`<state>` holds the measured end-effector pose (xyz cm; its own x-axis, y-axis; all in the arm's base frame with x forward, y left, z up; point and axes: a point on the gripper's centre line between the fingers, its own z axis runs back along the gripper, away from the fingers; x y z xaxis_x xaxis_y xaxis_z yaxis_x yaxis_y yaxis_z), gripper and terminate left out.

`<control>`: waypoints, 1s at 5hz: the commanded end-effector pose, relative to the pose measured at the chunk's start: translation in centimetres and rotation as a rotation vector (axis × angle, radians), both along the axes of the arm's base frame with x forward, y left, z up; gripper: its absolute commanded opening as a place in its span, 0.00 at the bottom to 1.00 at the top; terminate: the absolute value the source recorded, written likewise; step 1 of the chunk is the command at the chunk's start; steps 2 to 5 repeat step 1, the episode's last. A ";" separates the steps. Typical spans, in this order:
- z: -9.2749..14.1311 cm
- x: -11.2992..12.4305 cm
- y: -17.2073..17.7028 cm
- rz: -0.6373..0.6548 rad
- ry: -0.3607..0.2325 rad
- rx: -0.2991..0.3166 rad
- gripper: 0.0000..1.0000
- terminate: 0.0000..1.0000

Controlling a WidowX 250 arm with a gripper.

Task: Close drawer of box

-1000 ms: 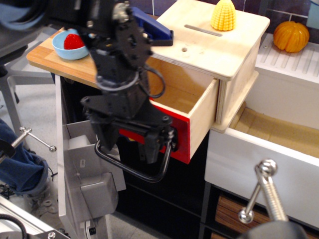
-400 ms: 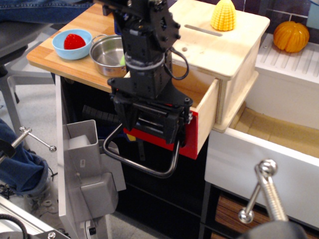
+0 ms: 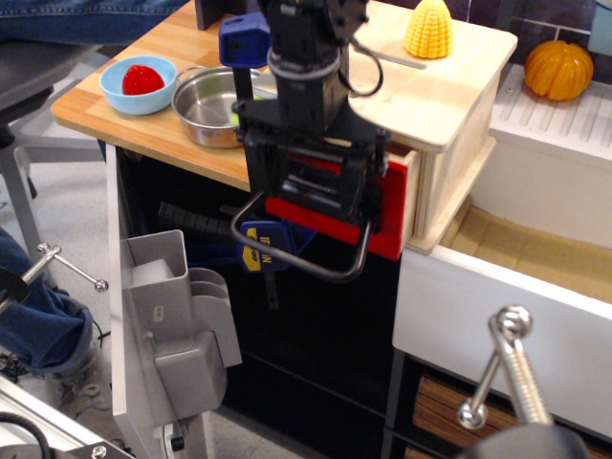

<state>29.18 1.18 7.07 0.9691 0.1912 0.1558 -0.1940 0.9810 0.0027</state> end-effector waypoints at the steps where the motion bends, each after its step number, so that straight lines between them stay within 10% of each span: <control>1: 1.7 2.9 1.0 0.074 -0.059 0.043 1.00 1.00; 5: 1.7 2.9 1.0 0.074 -0.059 0.043 1.00 1.00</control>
